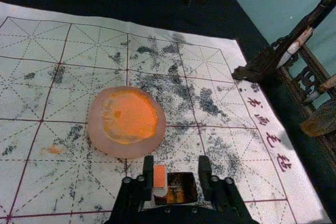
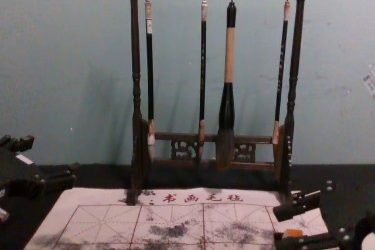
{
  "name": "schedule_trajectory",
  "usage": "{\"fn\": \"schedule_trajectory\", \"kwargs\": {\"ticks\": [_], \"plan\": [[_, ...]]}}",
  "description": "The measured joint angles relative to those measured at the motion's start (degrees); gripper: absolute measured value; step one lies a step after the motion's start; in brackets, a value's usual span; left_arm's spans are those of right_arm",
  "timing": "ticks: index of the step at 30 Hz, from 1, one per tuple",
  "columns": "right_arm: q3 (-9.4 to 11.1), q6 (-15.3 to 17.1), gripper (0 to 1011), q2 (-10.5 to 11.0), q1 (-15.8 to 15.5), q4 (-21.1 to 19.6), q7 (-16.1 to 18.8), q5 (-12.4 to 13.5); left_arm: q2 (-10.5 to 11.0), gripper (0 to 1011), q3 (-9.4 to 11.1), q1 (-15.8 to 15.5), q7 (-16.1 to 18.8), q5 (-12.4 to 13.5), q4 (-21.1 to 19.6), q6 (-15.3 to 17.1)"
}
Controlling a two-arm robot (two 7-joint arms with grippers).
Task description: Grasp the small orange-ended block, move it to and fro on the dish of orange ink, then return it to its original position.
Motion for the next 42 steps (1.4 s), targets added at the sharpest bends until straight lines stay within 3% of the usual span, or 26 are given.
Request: {"fn": "schedule_trajectory", "kwargs": {"ticks": [9,15,18,23,28,33,34,38,42], "plan": [[0.0,0.0,811,0.0,0.0,0.0,0.0,0.0,0.0,1001,0.0,0.0,0.0,0.0,0.0,0.0],[0.1,0.0,960,0.0,0.0,0.0,0.1,0.2,0.0,1001,0.0,0.0,0.0,0.0,0.0,0.0],[0.9,-0.2,1000,0.0,-0.5,-0.5,0.0,1.2,0.0,1001,0.0,0.0,0.0,0.0,0.0,0.0],[4.0,-1.4,1002,0.3,-3.3,-3.7,-3.0,4.4,0.0,1001,0.0,0.0,0.0,0.0,0.0,0.0],[8.9,-2.8,1002,1.0,-8.9,-8.9,-9.8,7.6,0.0,1001,0.0,0.0,0.0,0.0,0.0,0.0],[15.3,-4.1,1000,1.4,-18.2,-15.8,-23.2,9.1,0.0,1001,0.0,0.0,0.0,0.0,0.0,0.0],[15.3,-4.1,1002,1.4,-18.2,-15.8,-23.2,9.1,0.0,1001,0.0,0.0,0.0,0.0,0.0,0.0],[18.9,-5.6,1002,-0.1,-24.0,-18.1,-31.7,9.3,0.0,1001,0.0,0.0,0.0,0.0,0.0,0.0],[20.9,-7.1,1002,-2.6,-26.8,-17.8,-36.6,9.1,0.0,1001,0.0,0.0,0.0,0.0,0.0,0.0]]}}
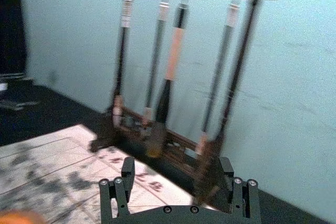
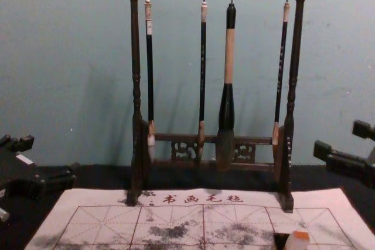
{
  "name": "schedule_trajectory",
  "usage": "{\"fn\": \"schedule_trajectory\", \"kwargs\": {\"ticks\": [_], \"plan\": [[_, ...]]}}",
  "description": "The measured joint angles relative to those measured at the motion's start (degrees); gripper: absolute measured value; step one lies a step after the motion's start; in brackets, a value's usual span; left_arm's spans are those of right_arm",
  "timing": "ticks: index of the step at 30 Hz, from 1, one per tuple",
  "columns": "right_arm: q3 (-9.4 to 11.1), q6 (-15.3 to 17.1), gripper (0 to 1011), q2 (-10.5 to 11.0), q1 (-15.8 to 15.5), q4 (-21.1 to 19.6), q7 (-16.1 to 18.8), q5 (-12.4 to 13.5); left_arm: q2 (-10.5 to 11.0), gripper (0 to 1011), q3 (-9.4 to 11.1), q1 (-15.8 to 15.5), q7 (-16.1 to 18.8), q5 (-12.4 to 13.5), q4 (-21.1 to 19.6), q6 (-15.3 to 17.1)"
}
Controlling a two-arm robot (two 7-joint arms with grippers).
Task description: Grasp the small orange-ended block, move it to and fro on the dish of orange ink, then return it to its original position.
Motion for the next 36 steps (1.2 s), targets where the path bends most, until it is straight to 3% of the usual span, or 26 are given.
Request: {"fn": "schedule_trajectory", "kwargs": {"ticks": [5,13,36], "plan": [[1.0,-0.6,1002,-3.6,-1.5,2.8,-5.1,-1.3,0.0,1001,0.0,0.0,0.0,0.0,0.0,0.0],[1.3,1.6,1002,-7.1,-0.9,8.1,-8.2,-3.1,0.0,1001,0.0,0.0,0.0,0.0,0.0,0.0],[1.5,2.2,1002,-7.4,-0.6,8.8,-8.4,-3.7,0.0,1001,0.0,0.0,0.0,0.0,0.0,0.0]]}}
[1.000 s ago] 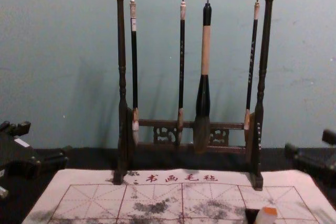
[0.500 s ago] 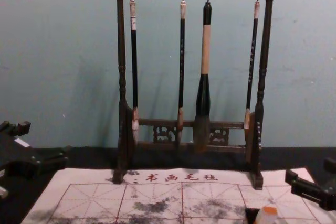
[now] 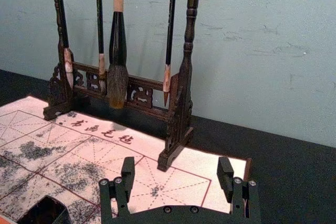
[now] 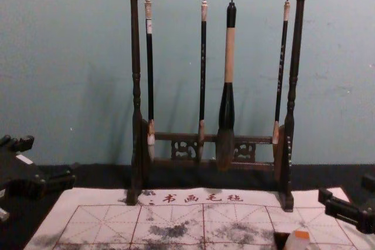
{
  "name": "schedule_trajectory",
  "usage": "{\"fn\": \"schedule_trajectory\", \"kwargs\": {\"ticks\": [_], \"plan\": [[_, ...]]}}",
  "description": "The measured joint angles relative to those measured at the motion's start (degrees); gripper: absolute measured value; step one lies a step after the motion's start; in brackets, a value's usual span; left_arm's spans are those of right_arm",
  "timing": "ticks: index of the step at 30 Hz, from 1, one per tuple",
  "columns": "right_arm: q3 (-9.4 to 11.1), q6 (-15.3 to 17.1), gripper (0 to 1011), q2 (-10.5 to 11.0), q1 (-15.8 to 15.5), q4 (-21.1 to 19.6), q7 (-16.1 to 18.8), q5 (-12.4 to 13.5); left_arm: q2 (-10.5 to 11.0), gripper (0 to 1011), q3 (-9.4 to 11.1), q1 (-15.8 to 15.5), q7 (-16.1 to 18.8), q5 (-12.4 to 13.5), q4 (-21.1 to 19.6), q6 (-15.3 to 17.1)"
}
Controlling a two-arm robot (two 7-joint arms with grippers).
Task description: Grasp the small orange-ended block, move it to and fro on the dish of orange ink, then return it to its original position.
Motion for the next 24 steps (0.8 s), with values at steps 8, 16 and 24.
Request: {"fn": "schedule_trajectory", "kwargs": {"ticks": [8,16,24], "plan": [[0.0,0.0,1000,0.0,0.0,-0.1,0.0,0.1,0.0,1001,0.0,0.0,0.0,0.0,0.0,0.0],[0.0,-0.1,1002,0.1,-0.1,-0.1,0.1,0.1,0.0,1001,0.0,0.0,0.0,0.0,0.0,0.0],[0.0,-0.1,1000,0.1,-0.1,-0.2,0.1,0.2,0.0,1001,0.0,0.0,0.0,0.0,0.0,0.0]]}}
